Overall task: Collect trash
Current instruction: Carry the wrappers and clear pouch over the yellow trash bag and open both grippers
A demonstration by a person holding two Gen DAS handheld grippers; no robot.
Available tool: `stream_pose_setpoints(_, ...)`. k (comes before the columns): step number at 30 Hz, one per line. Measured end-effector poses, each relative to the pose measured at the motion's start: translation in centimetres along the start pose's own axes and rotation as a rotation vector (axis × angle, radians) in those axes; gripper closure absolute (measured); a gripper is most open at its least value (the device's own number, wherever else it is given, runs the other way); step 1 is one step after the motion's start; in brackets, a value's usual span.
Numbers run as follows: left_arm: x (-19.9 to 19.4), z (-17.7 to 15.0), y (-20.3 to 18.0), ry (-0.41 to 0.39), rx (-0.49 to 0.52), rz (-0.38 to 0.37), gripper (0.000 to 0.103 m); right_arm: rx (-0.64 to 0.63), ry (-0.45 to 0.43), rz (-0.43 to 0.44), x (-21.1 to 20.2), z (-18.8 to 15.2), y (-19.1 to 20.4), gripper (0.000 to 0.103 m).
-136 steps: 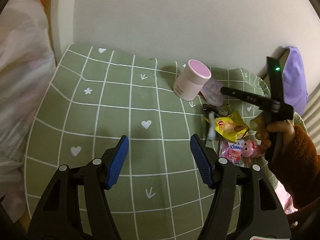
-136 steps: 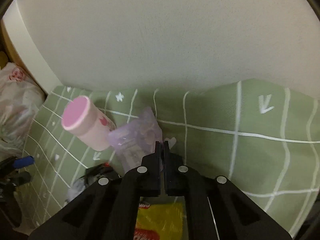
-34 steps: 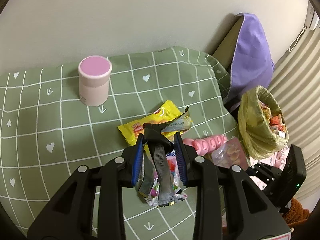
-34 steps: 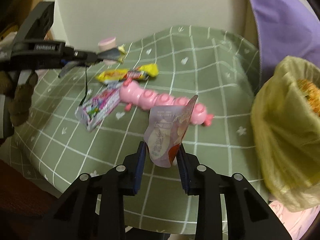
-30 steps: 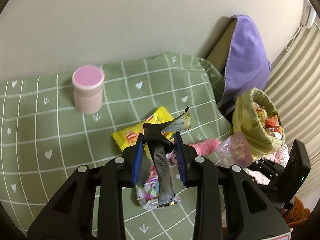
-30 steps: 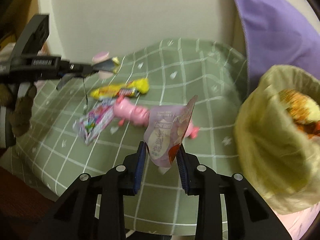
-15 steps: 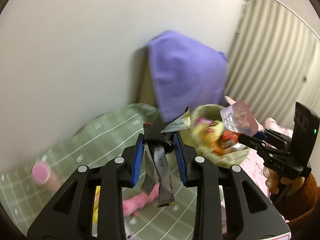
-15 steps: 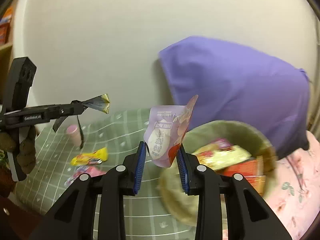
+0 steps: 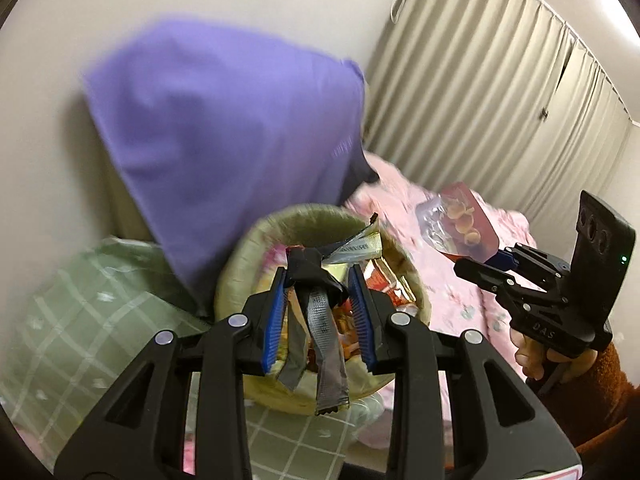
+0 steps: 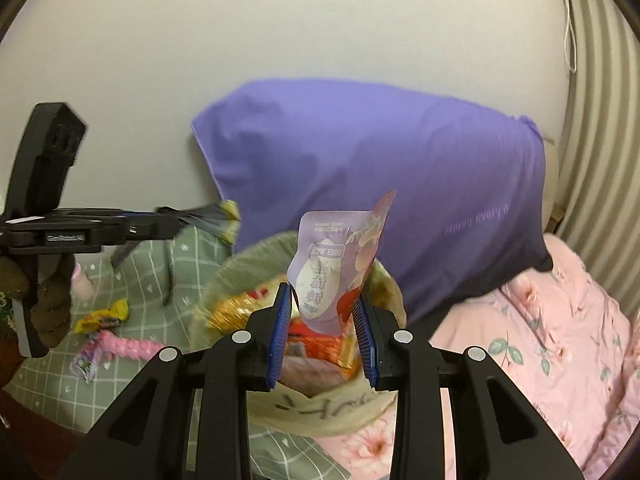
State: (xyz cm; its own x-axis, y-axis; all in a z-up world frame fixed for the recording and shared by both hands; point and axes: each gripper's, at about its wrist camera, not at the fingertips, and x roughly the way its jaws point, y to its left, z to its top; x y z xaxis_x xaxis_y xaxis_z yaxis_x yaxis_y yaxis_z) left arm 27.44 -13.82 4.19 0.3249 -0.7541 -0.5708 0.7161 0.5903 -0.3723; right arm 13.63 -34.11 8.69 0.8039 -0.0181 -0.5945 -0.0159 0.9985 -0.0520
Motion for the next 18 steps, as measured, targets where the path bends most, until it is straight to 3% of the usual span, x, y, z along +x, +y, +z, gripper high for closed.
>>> stream_pose_setpoints(4, 5.4, 0.0, 0.1, 0.119, -0.012, 0.0, 0.074, -0.001, 0.068, 0.015, 3.7, -0.5, -0.9, 0.073)
stream_pose_setpoints(9, 10.8, -0.4, 0.5, 0.255, 0.006, 0.058, 0.074, -0.024, 0.131, 0.027, 7.3, -0.8, -1.8, 0.073)
stream_pose_setpoints(13, 12.3, -0.6, 1.0, 0.282, -0.004, 0.074, 0.074, -0.044, 0.149, 0.05, 8.9, -0.9, -2.2, 0.073)
stream_pose_setpoints(18, 11.0, 0.0, 1.9, 0.224, -0.053, 0.006, 0.071, -0.044, 0.158, 0.075, 9.8, -1.1, -2.4, 0.073)
